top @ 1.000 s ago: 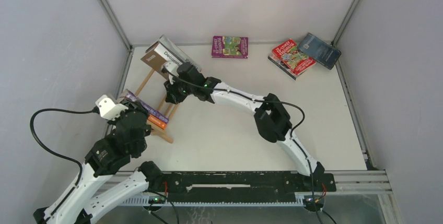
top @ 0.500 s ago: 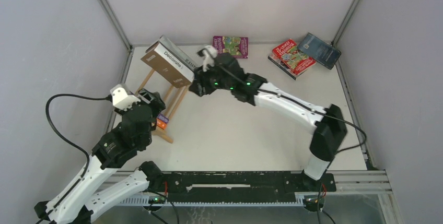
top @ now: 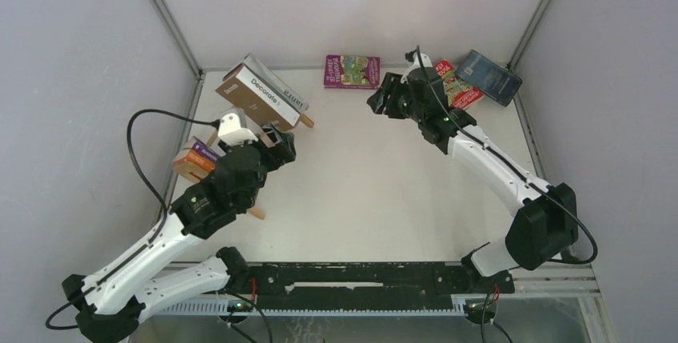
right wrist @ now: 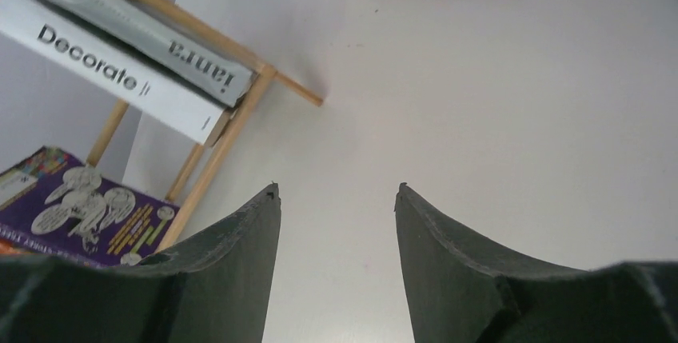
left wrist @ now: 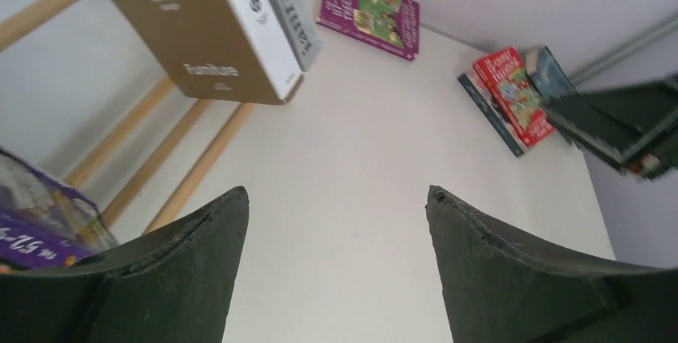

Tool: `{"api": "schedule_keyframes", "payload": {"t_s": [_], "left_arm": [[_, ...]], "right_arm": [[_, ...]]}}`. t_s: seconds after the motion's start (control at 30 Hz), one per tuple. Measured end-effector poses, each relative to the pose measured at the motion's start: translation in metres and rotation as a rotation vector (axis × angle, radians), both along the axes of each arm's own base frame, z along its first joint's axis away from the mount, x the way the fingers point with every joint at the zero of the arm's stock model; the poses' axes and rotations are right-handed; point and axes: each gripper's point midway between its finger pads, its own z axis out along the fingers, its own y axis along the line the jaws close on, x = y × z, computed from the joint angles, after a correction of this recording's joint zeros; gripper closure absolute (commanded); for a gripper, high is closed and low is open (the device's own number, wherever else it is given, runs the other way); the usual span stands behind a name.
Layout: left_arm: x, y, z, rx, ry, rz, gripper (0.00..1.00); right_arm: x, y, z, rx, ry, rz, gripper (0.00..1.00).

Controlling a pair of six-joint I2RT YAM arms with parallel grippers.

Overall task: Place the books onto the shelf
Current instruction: Adjust the shelf at the center of the board.

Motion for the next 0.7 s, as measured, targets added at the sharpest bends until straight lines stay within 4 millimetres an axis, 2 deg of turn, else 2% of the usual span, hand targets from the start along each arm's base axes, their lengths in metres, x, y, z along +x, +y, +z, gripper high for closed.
{"api": "schedule_keyframes", "payload": {"t_s": [0.17, 0.4, 0.5, 0.6, 0.7], "left_arm": [[-0.003, -0.02, 0.004, -0.013, -0.006, -0.092, 0.12], [-0.02, -0.018, 0.025, -0.071, -0.063, -0.174, 0.06], [-0.022, -0.02, 0.029, -0.055, -0.076, -0.201, 0.05], [-0.015, -0.031, 0.026, -0.002, -0.062, -0.233, 0.04], [0.004, -0.056, 0.022, 0.078, -0.024, -0.263, 0.04]], "right_arm": [[0.033, -0.013, -0.016, 0.007, 0.04, -0.092, 0.34], [0.109, -0.005, -0.05, -0.034, 0.094, -0.16, 0.31], [0.133, -0.003, -0.068, -0.051, 0.117, -0.179, 0.31], [0.148, -0.009, -0.085, -0.065, 0.141, -0.201, 0.31], [0.159, -0.018, -0.097, -0.07, 0.156, -0.222, 0.31]]}}
